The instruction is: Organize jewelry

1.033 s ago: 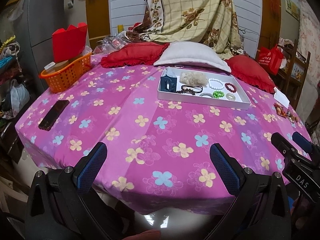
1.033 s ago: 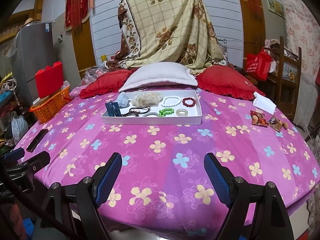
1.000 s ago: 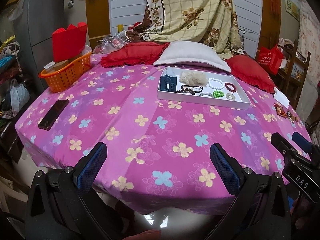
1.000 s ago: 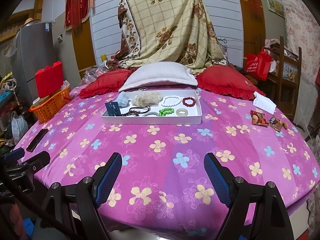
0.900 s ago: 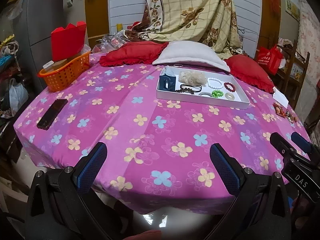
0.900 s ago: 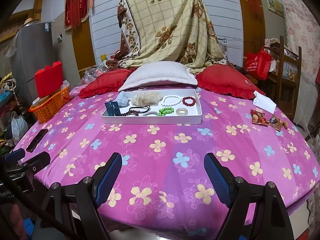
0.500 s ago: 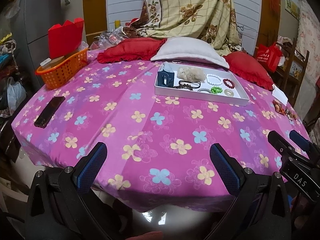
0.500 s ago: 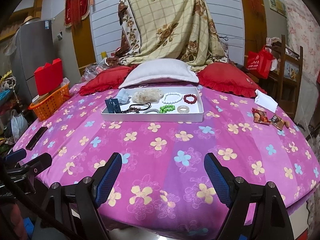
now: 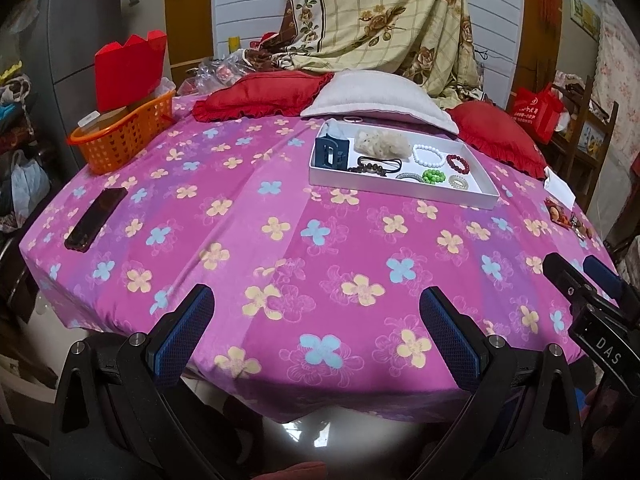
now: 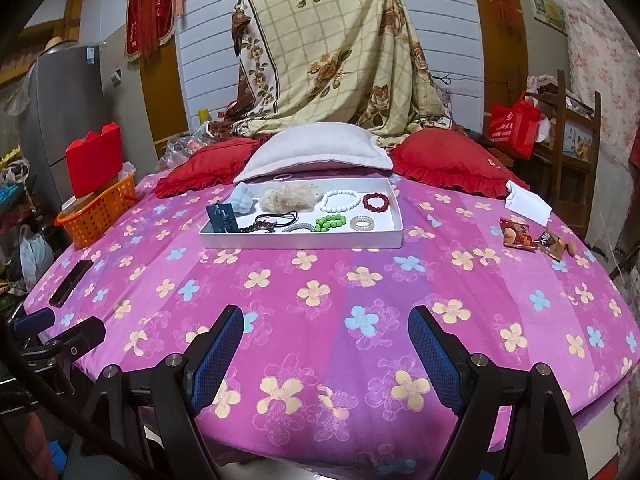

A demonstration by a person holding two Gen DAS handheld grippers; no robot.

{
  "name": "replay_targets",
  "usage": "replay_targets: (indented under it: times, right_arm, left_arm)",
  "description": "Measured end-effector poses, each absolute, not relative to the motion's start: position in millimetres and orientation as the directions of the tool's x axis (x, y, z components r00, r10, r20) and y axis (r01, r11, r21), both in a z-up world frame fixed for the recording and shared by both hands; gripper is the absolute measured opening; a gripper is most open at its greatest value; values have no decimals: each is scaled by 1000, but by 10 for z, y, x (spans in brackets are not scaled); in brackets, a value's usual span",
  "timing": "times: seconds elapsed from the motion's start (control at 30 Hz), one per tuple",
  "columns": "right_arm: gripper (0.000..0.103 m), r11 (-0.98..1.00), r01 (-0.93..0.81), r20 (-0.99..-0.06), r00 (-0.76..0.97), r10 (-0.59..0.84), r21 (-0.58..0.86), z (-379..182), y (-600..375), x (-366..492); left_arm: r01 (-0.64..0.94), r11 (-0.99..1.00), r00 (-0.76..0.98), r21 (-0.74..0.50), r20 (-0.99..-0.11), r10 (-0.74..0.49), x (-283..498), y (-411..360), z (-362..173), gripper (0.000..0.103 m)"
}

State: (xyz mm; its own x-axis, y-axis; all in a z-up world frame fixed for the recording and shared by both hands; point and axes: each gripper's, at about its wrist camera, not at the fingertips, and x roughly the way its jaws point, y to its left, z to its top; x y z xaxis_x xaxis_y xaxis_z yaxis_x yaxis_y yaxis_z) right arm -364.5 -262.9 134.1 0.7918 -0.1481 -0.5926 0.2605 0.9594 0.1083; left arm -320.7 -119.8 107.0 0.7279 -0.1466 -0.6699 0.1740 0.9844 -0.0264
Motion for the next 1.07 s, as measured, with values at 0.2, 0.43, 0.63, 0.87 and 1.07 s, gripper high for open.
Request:
replay_targets:
  times: [0.2, 0.43, 0.63, 0.87, 1.07]
  right_arm:
    - [83, 959, 260, -591, 793, -147, 110, 1347, -2632, -3647]
    - [86, 959, 263, -592, 792, -150, 109, 1329, -2654, -3652]
    - [86, 959, 263, -594, 790, -153, 102, 1312, -2667, -3631]
    - [86, 966, 239, -601, 787, -135, 96, 1269, -2659, -3493]
    - [86, 968, 224, -637, 764, -104, 110, 1124, -2691, -3296]
  left_arm:
    - [172, 985, 727, -26, -671, -145, -3220, -1196, 1038, 103]
    - [175, 984, 727, -24, -671, -146, -3212, -1192, 1043, 103]
    - [176, 984, 721, -26, -677, -147, -3208, -1194, 988, 103]
    - [174, 985, 706, -17, -695, -137, -3105, -1199, 922, 103]
    - [174, 984, 690, -30, -709, -144, -2882, -1186, 933, 103]
